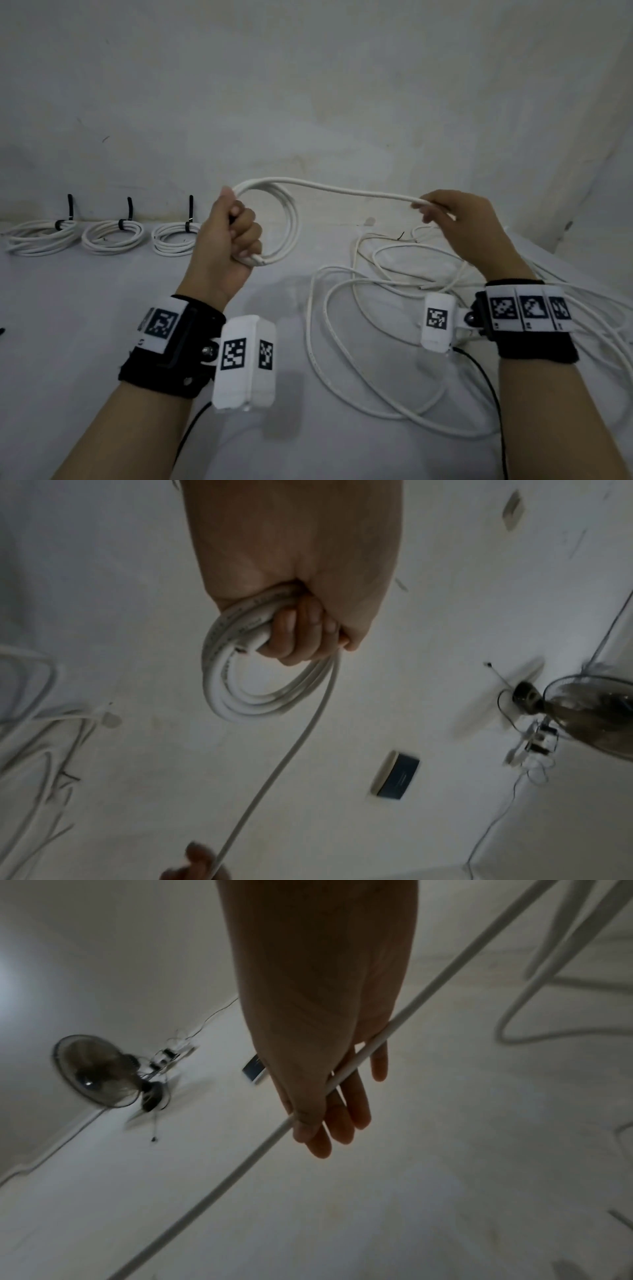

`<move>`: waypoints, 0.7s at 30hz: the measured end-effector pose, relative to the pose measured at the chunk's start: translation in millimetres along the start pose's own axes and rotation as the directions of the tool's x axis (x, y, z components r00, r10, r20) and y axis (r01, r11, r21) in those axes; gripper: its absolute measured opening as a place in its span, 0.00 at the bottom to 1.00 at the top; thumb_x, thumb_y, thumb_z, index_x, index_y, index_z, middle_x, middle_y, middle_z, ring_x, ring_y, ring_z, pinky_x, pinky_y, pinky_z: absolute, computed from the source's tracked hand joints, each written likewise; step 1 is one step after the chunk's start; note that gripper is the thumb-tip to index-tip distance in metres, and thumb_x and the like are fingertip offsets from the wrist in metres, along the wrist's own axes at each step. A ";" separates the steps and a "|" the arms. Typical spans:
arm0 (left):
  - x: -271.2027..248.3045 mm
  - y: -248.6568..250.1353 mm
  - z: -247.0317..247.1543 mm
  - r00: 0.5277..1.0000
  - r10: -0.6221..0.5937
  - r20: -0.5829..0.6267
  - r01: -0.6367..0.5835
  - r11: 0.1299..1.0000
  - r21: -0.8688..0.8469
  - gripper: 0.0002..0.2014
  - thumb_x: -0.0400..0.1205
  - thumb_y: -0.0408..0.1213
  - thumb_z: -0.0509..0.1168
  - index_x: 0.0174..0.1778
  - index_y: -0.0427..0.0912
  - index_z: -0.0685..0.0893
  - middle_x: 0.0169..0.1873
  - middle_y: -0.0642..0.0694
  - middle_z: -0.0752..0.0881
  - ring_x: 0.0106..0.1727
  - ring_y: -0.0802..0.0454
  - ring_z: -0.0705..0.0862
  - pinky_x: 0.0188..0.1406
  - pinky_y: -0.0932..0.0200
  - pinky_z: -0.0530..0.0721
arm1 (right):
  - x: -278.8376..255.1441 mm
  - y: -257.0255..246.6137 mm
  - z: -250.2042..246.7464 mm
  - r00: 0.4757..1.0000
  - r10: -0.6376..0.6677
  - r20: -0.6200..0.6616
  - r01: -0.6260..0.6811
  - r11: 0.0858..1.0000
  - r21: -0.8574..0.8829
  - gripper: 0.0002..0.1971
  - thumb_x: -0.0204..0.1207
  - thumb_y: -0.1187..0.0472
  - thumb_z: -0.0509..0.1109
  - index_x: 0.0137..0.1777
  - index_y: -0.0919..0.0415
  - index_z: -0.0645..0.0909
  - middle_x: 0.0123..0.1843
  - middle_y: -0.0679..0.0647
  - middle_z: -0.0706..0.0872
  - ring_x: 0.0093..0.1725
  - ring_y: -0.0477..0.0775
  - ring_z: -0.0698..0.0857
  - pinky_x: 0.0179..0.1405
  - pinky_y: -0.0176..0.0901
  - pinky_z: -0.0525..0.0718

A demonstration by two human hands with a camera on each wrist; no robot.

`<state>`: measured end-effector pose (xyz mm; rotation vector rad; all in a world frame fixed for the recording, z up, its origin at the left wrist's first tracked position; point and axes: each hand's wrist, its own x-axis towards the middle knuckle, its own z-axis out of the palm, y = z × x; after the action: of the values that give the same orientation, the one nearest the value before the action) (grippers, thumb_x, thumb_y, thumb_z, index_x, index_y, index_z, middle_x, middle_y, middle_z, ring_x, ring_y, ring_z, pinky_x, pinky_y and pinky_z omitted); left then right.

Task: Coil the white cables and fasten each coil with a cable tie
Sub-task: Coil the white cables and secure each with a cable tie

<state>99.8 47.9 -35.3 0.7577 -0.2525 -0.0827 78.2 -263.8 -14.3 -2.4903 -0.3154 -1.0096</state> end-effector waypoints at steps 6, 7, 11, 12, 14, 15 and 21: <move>5.7 8.9 -13.7 0.998 0.038 -0.044 -0.040 0.998 -0.047 0.21 0.87 0.50 0.48 0.29 0.48 0.63 0.11 0.53 0.61 0.10 0.59 0.59 0.07 0.71 0.56 | 0.6 35.7 -6.9 0.988 -0.017 -0.154 -0.001 0.993 -0.115 0.10 0.78 0.67 0.65 0.52 0.67 0.88 0.38 0.63 0.85 0.38 0.63 0.83 0.37 0.31 0.69; 5.6 7.6 -13.1 0.998 0.036 -0.047 -0.038 0.998 -0.051 0.21 0.87 0.50 0.49 0.28 0.48 0.63 0.12 0.53 0.61 0.10 0.59 0.59 0.07 0.71 0.55 | 6.1 34.7 -7.8 0.984 -0.048 -0.174 0.026 0.992 -0.125 0.11 0.77 0.66 0.64 0.51 0.68 0.88 0.37 0.65 0.85 0.37 0.63 0.83 0.38 0.35 0.69; 6.2 1.4 -12.1 0.998 0.030 -0.051 -0.033 0.997 -0.066 0.21 0.88 0.50 0.48 0.29 0.48 0.64 0.12 0.53 0.61 0.10 0.60 0.59 0.08 0.70 0.56 | 41.1 22.3 -30.7 0.947 -0.192 -0.257 0.148 0.972 -0.182 0.17 0.77 0.60 0.60 0.50 0.71 0.87 0.37 0.69 0.84 0.35 0.65 0.82 0.37 0.43 0.69; 6.5 0.5 -12.2 0.998 0.028 -0.050 -0.032 0.997 -0.075 0.21 0.88 0.50 0.48 0.29 0.48 0.64 0.12 0.53 0.61 0.10 0.59 0.59 0.08 0.70 0.56 | 48.5 18.8 -37.6 0.943 -0.208 -0.260 0.157 0.966 -0.203 0.17 0.78 0.60 0.60 0.51 0.71 0.87 0.38 0.69 0.83 0.35 0.64 0.81 0.36 0.43 0.69; 6.7 -0.2 -12.1 0.998 0.033 -0.051 -0.037 0.995 -0.094 0.21 0.88 0.51 0.48 0.28 0.48 0.64 0.12 0.53 0.61 0.10 0.59 0.59 0.08 0.70 0.57 | 56.4 11.8 -46.4 0.952 -0.210 -0.222 0.157 0.959 -0.234 0.14 0.79 0.64 0.61 0.53 0.69 0.87 0.41 0.68 0.83 0.36 0.64 0.81 0.38 0.41 0.70; 6.6 0.3 -11.9 0.998 0.038 -0.051 -0.044 0.994 -0.102 0.22 0.88 0.51 0.48 0.27 0.48 0.65 0.12 0.53 0.61 0.10 0.59 0.59 0.08 0.70 0.57 | 56.5 7.9 -46.6 0.967 -0.193 -0.169 0.153 0.962 -0.226 0.12 0.79 0.68 0.62 0.54 0.68 0.87 0.42 0.67 0.84 0.38 0.65 0.82 0.40 0.42 0.72; 4.4 3.0 -5.8 0.998 0.053 -0.044 -0.059 0.988 -0.141 0.25 0.88 0.50 0.49 0.23 0.48 0.69 0.13 0.53 0.61 0.10 0.60 0.59 0.08 0.70 0.57 | 27.9 -12.8 -4.7 0.980 -0.034 0.198 0.053 0.994 -0.093 0.11 0.80 0.67 0.66 0.57 0.57 0.85 0.43 0.56 0.82 0.39 0.53 0.77 0.46 0.40 0.71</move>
<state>105.5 53.1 -36.4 0.6093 -0.2268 -0.0318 90.5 -253.4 12.3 -2.6891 -0.3907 -0.8150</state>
